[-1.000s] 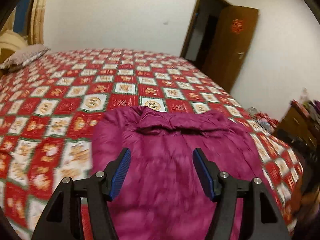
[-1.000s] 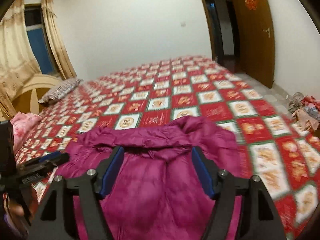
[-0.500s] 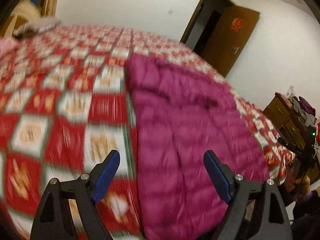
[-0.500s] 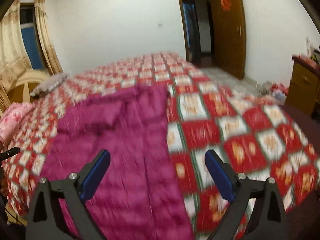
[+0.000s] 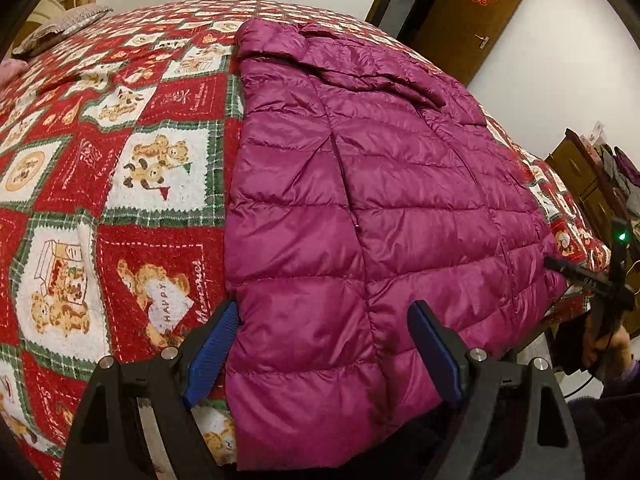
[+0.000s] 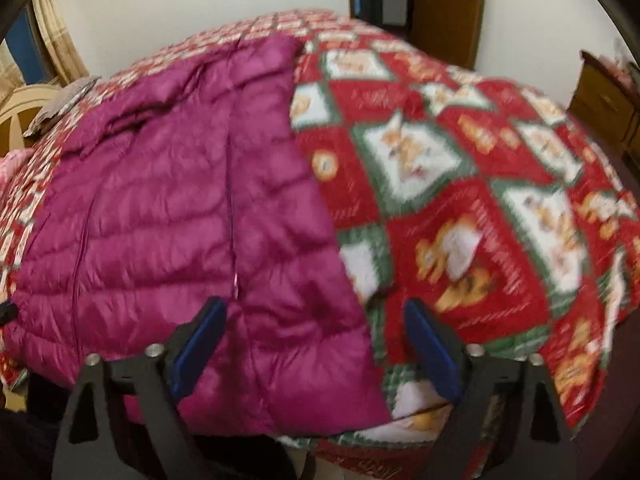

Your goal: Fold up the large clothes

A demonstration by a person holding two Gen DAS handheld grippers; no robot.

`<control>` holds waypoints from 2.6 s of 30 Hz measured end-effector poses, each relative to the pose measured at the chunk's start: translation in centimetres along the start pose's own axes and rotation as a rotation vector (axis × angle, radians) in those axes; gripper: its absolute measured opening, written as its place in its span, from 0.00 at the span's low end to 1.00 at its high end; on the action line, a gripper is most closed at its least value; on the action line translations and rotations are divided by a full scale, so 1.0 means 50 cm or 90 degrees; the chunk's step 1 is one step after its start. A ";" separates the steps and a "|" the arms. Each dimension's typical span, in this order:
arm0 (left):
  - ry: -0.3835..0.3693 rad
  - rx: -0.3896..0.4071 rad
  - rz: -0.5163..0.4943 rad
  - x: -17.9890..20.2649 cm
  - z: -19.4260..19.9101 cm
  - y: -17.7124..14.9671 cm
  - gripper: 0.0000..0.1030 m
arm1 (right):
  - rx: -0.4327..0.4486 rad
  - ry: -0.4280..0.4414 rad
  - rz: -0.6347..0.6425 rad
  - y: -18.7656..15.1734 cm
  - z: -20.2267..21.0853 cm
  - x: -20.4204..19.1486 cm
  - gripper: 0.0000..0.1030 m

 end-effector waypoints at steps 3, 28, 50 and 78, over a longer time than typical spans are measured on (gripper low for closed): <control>-0.010 -0.006 0.014 -0.003 0.012 -0.010 0.83 | -0.024 0.013 0.026 -0.022 -0.008 -0.012 0.80; -0.122 0.053 0.087 0.010 0.081 -0.002 0.05 | 0.025 0.190 -0.089 -0.022 0.105 -0.016 0.14; -0.287 0.215 0.036 0.088 0.335 0.151 0.04 | 0.174 0.305 -0.186 0.110 0.338 -0.009 0.13; 0.028 0.094 0.208 -0.178 -0.228 0.495 0.05 | 0.143 0.200 -0.185 0.527 -0.176 -0.071 0.12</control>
Point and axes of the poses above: each gripper's, at about its wrist camera, not at the fingertips, and z roughly against the way its jaws point, x to its right, y to its top, the point moved 7 cm from there along -z, roughly the way its jaws point, and after that the axes turned 14 degrees about x, right-handed, at the moved point
